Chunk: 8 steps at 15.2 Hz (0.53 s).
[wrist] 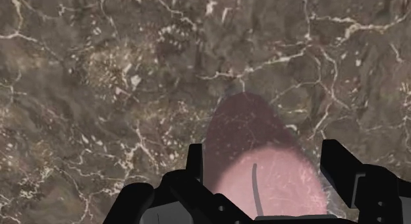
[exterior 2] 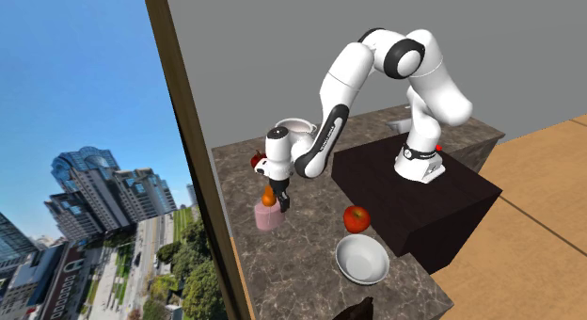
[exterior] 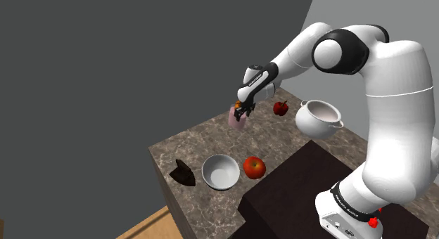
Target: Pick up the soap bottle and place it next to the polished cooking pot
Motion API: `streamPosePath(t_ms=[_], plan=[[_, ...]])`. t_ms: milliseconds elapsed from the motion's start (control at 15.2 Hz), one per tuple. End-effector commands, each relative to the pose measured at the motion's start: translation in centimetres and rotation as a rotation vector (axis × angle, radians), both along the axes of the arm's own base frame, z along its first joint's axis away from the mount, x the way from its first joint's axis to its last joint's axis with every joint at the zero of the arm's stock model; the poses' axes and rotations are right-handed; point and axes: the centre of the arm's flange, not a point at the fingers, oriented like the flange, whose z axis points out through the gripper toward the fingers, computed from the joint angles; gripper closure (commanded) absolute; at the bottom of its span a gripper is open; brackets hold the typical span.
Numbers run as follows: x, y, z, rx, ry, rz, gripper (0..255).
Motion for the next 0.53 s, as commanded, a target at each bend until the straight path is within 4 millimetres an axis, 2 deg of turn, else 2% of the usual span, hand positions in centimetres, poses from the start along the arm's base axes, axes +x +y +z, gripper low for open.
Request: streamPosePath(t_ms=[0,462], plan=[[0.0,0.0,1.1,0.0,0.0,0.0,255],[0.0,0.0,4.8,0.0,0.0,0.0,255]])
